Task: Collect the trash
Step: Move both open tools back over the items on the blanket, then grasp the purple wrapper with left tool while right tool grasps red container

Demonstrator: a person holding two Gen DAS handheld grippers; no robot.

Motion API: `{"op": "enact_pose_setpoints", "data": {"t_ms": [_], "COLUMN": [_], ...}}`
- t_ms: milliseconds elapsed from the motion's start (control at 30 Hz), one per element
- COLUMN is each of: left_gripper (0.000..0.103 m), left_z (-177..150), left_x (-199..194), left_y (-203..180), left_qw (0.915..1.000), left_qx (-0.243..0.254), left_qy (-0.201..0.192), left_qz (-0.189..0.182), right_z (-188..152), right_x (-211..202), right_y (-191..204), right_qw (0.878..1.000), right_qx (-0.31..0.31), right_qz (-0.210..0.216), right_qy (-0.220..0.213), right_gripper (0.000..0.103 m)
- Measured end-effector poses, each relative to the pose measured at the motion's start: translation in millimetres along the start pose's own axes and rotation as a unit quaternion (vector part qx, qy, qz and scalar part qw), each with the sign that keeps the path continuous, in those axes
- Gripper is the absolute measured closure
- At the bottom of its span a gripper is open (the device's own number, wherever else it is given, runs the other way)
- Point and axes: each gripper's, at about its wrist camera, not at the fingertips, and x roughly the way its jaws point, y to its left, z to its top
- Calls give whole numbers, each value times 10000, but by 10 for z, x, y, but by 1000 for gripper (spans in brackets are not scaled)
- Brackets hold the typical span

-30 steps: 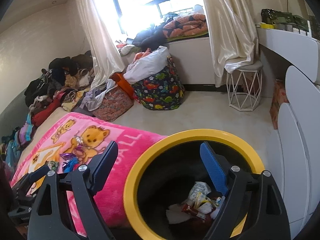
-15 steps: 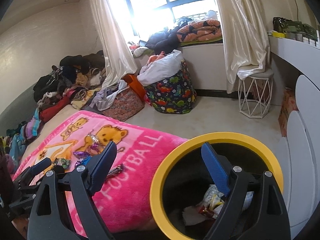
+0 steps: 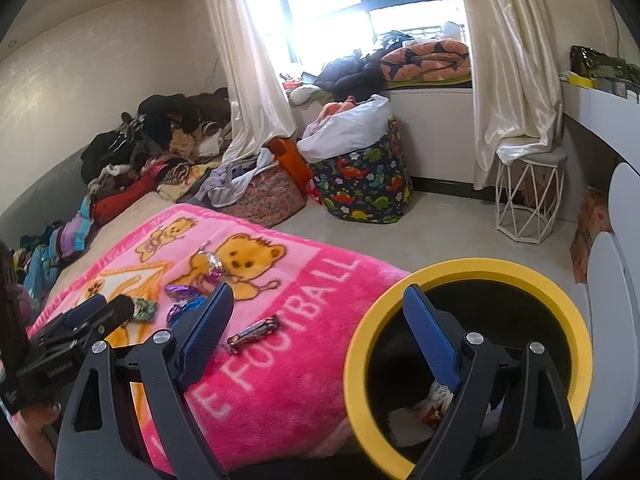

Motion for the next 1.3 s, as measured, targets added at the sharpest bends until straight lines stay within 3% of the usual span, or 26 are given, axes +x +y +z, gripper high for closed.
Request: {"op": "enact_pose_setpoints", "data": {"t_ms": [567, 733, 800, 1000, 1100, 1300], "left_gripper": [11, 28, 38, 53, 56, 56], "left_z": [34, -24, -53, -145, -138, -69], "left_x": [97, 262, 335, 574, 698, 984], "left_y": [744, 911, 964, 1077, 1095, 1123], "left_qw": [9970, 9953, 9944, 9909, 9894, 9852], "left_qx": [-601, -753, -806, -933, -947, -1057], "left_qy": [141, 439, 567, 955, 1095, 1347], "left_qz": [456, 422, 377, 191, 104, -47], "right_z": [-227, -330, -378, -489, -542, -634], "right_x": [436, 618, 713, 1020, 1189, 1441], "right_y": [603, 806, 895, 1082, 1169, 1271], "right_qw": [9966, 9925, 9899, 9810, 9756, 9662], "right_qx": [-412, -545, -547, -487, -484, -416], "right_qz": [439, 659, 763, 932, 967, 1056], "right_qy": [571, 871, 1060, 1628, 1911, 2316], "right_gripper": [19, 19, 24, 41, 50, 59]}}
